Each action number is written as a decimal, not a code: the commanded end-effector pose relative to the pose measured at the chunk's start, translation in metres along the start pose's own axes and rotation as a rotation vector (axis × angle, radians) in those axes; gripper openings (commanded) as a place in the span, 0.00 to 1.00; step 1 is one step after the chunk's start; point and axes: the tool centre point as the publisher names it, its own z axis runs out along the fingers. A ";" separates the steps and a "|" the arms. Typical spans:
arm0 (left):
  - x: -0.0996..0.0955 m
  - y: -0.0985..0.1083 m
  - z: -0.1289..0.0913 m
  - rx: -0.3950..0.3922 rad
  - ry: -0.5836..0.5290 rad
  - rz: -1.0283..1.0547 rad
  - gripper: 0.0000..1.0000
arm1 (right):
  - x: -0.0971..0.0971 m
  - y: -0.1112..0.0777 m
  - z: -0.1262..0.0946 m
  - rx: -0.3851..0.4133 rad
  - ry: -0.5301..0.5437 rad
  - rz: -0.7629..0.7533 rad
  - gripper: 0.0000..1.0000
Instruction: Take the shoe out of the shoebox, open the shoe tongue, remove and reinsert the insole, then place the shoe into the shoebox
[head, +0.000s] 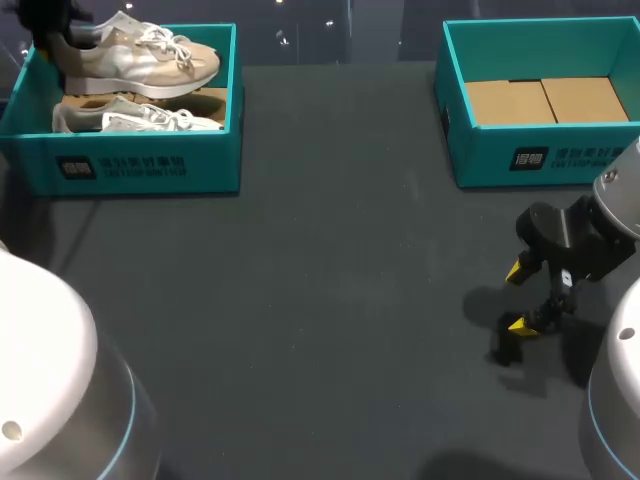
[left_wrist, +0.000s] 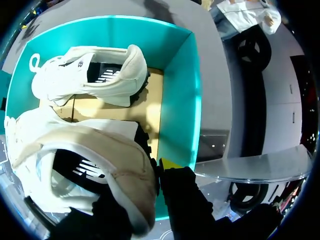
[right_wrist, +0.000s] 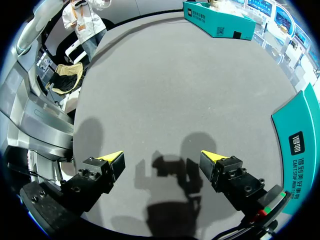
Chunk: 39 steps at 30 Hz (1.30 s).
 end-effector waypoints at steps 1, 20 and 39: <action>-0.006 0.011 0.012 0.008 0.008 -0.009 0.00 | 0.001 0.000 0.001 0.001 -0.002 0.000 1.00; -0.024 0.026 0.046 0.009 0.027 -0.026 0.00 | 0.001 0.000 0.001 0.001 -0.002 0.000 1.00; -0.027 0.032 0.074 -0.006 0.020 -0.039 0.00 | 0.001 0.000 0.001 0.001 -0.002 0.000 1.00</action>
